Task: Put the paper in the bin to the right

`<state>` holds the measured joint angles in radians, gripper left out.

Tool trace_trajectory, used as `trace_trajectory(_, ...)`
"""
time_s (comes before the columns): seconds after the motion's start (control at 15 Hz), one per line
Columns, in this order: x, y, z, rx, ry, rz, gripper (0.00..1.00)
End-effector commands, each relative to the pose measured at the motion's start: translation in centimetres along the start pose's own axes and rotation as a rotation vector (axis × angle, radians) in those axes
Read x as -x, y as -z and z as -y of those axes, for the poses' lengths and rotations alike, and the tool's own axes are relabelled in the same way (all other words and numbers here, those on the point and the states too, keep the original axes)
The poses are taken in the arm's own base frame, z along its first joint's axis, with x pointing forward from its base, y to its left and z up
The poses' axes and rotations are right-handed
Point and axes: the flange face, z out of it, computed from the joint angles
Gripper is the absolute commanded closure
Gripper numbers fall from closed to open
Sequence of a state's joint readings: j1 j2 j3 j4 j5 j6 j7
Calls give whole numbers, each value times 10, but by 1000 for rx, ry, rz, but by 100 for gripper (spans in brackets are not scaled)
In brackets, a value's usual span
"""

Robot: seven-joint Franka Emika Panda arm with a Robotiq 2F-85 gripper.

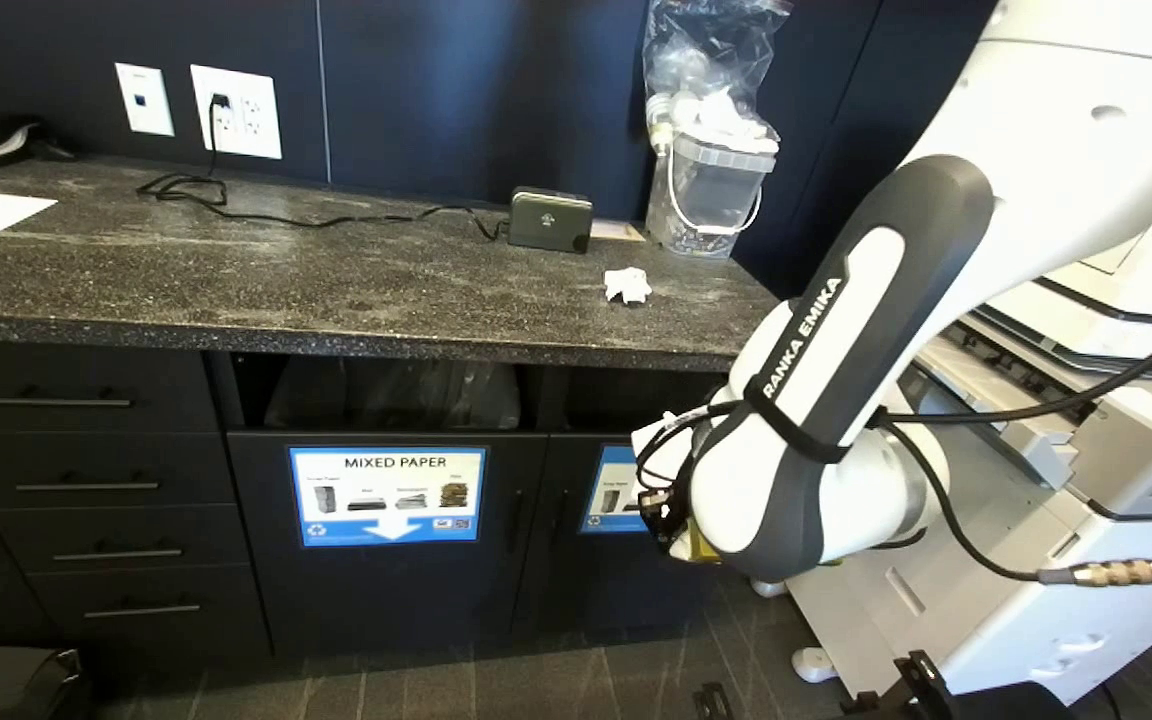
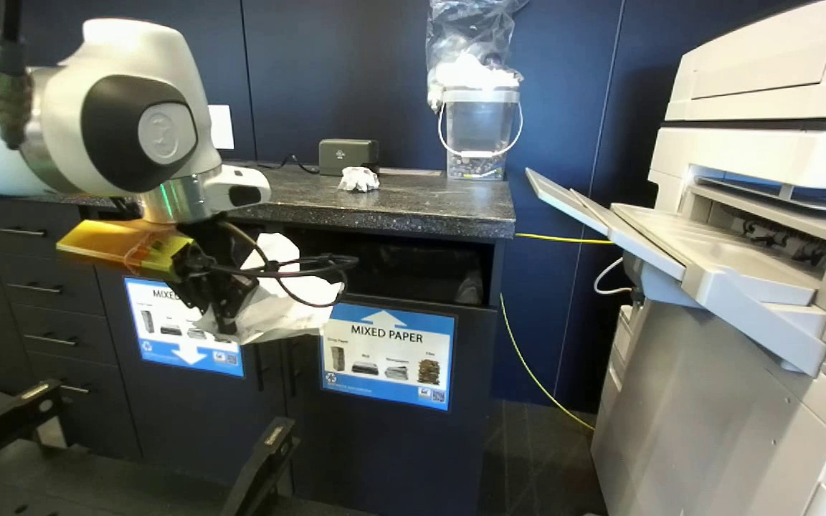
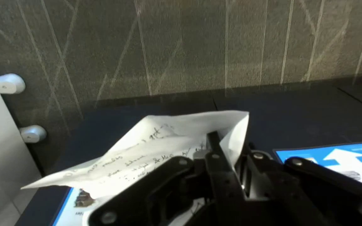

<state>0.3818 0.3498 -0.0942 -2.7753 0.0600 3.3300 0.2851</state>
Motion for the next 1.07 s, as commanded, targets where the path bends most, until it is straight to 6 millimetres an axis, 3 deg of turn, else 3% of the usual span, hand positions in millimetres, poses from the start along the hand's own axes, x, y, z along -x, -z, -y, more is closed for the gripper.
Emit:
trace_trajectory(0.0, -7, -8, -13, 47, 27, -195, 87)
trace_trajectory(0.33, -32, -46, -30, 69, -11, -436, 87)
trace_trajectory(0.73, -67, -100, -55, 78, -42, -579, 87)
trace_trajectory(1.0, -92, -115, -71, 72, -47, -693, 87)
